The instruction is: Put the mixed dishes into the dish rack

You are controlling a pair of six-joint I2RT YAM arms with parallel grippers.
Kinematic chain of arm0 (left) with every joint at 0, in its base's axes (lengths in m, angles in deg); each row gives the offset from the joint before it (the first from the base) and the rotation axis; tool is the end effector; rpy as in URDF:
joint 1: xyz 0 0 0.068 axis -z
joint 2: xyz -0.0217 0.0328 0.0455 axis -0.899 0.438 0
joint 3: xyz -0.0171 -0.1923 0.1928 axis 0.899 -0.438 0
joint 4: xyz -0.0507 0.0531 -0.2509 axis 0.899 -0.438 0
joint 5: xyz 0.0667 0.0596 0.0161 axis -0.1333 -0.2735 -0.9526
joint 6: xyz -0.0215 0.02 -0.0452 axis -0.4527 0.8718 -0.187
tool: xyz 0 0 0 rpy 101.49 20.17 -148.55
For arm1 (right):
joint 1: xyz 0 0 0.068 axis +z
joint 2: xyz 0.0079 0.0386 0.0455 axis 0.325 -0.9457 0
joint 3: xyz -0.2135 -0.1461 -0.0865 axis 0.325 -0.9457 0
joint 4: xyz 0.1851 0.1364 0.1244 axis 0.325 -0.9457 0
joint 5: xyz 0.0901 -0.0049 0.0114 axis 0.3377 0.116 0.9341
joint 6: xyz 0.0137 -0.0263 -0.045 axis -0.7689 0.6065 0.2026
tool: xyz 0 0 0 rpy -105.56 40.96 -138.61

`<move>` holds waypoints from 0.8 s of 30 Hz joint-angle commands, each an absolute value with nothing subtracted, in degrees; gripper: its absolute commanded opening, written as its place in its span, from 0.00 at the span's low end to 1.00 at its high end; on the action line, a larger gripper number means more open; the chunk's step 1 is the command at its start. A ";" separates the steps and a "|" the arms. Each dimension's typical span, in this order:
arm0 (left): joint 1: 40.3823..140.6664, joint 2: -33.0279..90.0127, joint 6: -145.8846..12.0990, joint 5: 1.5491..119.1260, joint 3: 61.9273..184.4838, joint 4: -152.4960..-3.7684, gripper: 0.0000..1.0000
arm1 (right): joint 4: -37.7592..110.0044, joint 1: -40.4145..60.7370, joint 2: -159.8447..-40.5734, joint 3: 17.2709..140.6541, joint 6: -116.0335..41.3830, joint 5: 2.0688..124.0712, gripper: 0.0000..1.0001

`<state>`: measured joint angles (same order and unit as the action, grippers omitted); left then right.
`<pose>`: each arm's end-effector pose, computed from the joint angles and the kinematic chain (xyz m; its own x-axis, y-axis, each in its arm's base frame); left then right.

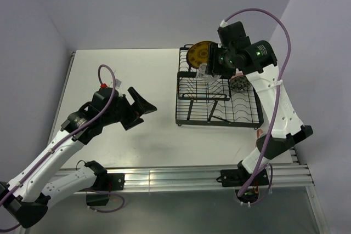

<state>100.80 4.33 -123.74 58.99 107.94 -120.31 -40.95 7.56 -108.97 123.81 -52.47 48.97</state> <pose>0.1438 -0.1129 0.3415 -0.7931 -0.5598 -0.2401 -0.1733 0.5852 -0.7922 0.2470 0.1189 0.4739 -0.7474 0.0423 -0.6630 -0.1031 0.9785 0.1786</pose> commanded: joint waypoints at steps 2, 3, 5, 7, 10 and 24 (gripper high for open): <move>100.76 4.68 -123.34 60.34 108.43 -118.64 0.96 | -45.99 9.24 -110.10 123.30 -51.17 47.08 0.00; 100.68 4.77 -123.34 60.43 108.43 -118.56 0.96 | -46.07 9.51 -110.18 122.52 -51.25 46.82 0.00; 100.76 5.03 -123.43 60.60 108.08 -118.47 0.96 | -45.99 9.77 -110.44 121.46 -50.99 46.99 0.00; 100.68 5.20 -123.25 60.78 108.08 -118.29 0.97 | -45.99 10.21 -110.53 120.93 -51.08 46.90 0.00; 100.68 5.64 -122.47 60.17 108.78 -118.99 0.97 | -45.99 10.74 -110.71 119.44 -50.90 47.34 0.00; 99.62 8.63 -119.65 61.57 110.89 -119.79 0.98 | -45.81 12.15 -113.35 116.36 -50.73 46.47 0.01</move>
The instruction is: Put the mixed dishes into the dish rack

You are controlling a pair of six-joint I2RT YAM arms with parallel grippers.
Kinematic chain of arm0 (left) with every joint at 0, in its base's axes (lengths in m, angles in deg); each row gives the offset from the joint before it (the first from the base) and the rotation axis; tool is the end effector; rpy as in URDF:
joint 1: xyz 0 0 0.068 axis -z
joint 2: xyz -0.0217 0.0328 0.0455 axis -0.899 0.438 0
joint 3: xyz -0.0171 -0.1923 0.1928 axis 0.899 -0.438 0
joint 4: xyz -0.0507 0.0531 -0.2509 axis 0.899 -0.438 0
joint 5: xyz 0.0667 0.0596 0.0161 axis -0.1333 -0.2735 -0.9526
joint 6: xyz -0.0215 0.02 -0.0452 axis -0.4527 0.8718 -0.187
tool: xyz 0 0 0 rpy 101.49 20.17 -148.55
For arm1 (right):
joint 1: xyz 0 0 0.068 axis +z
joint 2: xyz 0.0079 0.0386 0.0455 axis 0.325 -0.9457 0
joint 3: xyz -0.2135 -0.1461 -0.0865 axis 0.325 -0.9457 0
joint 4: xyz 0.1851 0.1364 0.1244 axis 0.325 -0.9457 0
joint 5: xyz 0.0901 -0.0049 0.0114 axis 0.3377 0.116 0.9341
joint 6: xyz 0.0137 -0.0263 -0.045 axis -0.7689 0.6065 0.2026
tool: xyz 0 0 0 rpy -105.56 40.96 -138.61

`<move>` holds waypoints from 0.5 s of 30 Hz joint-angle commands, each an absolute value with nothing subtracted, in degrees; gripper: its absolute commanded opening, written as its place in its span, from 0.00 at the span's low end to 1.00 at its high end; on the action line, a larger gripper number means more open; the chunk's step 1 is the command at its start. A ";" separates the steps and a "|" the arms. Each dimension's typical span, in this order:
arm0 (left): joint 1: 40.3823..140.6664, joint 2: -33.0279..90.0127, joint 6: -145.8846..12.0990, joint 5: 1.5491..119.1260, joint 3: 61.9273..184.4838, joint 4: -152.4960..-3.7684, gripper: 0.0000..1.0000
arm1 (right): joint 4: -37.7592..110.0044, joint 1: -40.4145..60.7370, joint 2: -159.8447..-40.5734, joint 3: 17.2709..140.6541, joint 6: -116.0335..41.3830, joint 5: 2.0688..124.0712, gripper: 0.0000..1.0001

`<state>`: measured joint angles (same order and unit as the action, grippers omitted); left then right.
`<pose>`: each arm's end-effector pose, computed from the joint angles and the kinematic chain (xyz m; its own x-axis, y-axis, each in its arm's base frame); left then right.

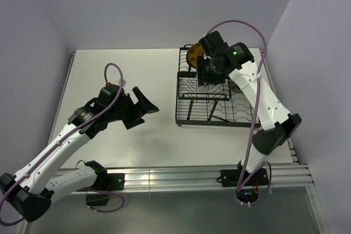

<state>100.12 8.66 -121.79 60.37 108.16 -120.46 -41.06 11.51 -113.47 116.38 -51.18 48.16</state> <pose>0.1580 -0.1216 0.3297 -0.8195 -0.5254 -0.2289 -0.1940 0.6302 -0.7518 0.2686 0.1529 0.4183 -0.8495 -0.0935 -0.5193 -0.1572 0.9843 0.0799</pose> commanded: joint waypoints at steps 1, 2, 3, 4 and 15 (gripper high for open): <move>99.45 8.81 -119.39 61.74 110.98 -120.13 0.98 | -45.90 12.15 -113.43 116.36 -50.81 46.38 0.04; 99.27 8.81 -119.21 61.83 110.98 -120.23 0.98 | -45.90 12.32 -113.70 116.27 -50.81 46.12 0.09; 99.18 8.90 -119.12 62.09 110.89 -120.31 0.98 | -45.90 12.32 -113.87 116.27 -50.81 46.03 0.11; 98.92 8.81 -118.86 62.27 110.89 -120.40 0.97 | -45.99 12.32 -113.96 116.18 -50.90 45.94 0.14; 97.60 8.11 -117.45 62.97 110.80 -121.90 0.98 | -46.07 13.47 -114.75 115.39 -51.08 44.27 0.41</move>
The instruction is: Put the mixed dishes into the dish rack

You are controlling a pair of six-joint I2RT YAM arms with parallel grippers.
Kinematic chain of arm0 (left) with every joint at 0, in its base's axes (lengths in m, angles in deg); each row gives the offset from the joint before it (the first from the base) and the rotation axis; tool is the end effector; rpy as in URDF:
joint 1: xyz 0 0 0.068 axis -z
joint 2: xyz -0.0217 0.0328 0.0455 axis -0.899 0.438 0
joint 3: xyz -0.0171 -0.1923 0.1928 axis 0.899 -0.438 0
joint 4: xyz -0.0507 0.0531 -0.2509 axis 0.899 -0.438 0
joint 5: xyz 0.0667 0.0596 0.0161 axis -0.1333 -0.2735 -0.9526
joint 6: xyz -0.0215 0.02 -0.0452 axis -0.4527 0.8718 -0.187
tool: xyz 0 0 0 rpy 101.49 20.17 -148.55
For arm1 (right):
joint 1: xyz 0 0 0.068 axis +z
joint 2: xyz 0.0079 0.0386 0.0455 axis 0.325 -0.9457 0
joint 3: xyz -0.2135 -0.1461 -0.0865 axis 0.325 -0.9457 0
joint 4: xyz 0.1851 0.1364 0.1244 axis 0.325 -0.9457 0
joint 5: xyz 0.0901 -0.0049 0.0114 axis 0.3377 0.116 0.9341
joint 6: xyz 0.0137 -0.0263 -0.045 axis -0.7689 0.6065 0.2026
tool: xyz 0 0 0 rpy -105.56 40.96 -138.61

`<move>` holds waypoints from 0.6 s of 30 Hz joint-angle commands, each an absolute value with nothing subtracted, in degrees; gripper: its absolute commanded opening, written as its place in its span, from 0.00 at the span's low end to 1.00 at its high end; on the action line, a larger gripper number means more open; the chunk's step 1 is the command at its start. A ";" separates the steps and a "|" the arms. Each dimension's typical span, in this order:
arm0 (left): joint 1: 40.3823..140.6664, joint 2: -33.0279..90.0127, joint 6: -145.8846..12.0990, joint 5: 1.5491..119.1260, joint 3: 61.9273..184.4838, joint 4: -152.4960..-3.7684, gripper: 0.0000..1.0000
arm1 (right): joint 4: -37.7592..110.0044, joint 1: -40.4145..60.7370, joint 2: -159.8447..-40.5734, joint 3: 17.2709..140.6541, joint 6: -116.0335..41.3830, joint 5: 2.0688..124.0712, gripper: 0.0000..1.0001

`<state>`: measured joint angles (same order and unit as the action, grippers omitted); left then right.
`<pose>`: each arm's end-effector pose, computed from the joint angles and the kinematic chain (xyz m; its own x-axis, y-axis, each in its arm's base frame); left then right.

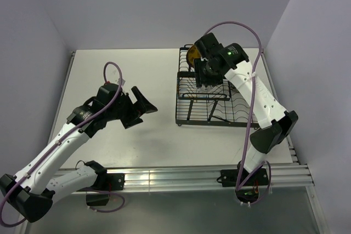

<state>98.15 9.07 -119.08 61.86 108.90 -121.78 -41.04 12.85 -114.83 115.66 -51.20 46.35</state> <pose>0.1614 -0.1167 0.3308 -0.8266 -0.5077 -0.2430 -0.1818 0.6494 -0.7384 0.2719 0.1622 0.4081 -0.8572 -0.1211 -0.5006 -0.1635 0.9857 0.0414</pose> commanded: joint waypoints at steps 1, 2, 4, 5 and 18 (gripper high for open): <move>97.43 8.02 -117.36 63.06 110.72 -121.72 0.98 | -46.07 13.38 -114.75 115.39 -51.08 44.27 0.42; 97.34 7.84 -117.36 63.15 110.63 -121.81 0.98 | -46.07 13.38 -114.75 115.39 -51.08 44.18 0.44; 97.07 7.67 -117.28 63.33 110.54 -121.81 0.98 | -46.16 13.47 -114.75 115.21 -51.16 43.74 0.51; 97.07 7.58 -117.10 63.50 110.45 -121.90 0.98 | -46.16 13.55 -114.67 115.13 -51.16 43.57 0.52; 96.81 6.79 -116.66 64.38 109.84 -122.51 0.99 | -46.25 13.82 -114.14 117.14 -51.25 42.68 0.76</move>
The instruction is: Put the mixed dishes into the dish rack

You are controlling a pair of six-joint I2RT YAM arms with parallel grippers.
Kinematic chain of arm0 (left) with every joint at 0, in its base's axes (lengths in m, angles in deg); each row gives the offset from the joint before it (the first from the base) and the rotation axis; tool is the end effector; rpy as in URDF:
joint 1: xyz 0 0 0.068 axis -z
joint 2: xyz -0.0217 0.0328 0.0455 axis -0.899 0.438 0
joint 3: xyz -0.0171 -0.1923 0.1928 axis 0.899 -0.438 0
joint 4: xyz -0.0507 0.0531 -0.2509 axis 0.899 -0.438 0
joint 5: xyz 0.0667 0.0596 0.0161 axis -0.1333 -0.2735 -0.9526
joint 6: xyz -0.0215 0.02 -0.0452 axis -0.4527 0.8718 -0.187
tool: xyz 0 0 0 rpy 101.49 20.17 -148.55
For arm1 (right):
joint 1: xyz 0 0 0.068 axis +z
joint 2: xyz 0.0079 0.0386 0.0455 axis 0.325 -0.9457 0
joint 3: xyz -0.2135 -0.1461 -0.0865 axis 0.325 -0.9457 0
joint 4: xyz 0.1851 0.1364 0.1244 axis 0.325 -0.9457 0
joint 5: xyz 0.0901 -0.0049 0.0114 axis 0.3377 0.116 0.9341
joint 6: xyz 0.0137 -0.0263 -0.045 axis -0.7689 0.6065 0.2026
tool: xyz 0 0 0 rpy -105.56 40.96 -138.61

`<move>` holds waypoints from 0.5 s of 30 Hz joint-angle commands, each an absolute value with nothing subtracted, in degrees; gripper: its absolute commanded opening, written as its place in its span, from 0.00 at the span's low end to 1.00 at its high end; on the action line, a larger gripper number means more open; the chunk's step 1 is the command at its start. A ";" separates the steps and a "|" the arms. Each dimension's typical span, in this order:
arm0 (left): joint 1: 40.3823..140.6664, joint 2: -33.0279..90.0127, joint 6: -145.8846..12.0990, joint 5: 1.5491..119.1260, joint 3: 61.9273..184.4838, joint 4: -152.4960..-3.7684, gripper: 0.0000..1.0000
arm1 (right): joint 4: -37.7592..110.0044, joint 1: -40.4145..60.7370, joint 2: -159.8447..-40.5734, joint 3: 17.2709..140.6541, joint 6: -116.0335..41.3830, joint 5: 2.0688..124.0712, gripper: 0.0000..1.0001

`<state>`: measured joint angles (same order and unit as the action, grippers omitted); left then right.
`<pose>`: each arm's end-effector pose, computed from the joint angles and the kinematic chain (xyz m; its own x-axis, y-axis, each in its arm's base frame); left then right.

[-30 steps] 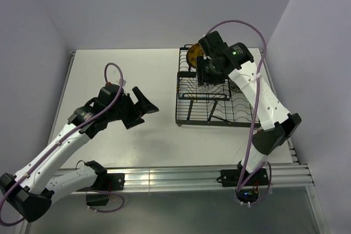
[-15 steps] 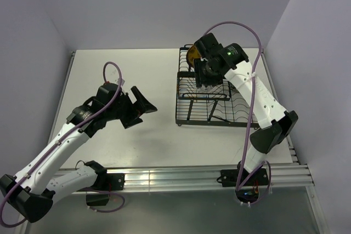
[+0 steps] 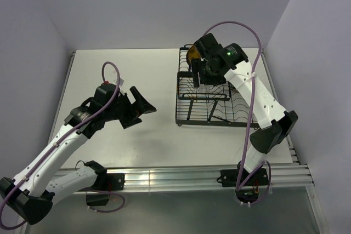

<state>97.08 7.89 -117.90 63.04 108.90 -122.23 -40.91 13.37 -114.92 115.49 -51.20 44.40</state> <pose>0.1589 -0.1115 0.3338 -0.8279 -0.5010 -0.2520 -0.1640 0.6460 -0.7455 0.2716 0.1640 0.4072 -0.8511 -0.1283 -0.5091 -0.1566 0.9876 0.0130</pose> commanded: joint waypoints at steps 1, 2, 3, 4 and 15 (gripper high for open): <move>96.81 6.53 -116.66 64.47 109.84 -122.77 0.99 | -46.25 13.90 -114.05 117.32 -51.25 42.68 0.77; 96.81 6.44 -116.66 64.47 109.75 -122.95 0.99 | -46.25 13.91 -113.96 117.50 -51.25 42.60 0.77; 96.81 6.26 -116.75 64.38 109.66 -123.04 0.99 | -46.25 13.99 -113.96 118.02 -51.34 42.51 0.77; 96.81 6.00 -116.75 64.38 109.57 -123.04 0.98 | -46.25 13.99 -113.70 118.46 -51.17 42.51 0.77; 96.81 3.10 -118.59 65.17 106.50 -120.84 0.97 | -46.16 14.96 -103.70 124.27 -55.99 31.54 0.79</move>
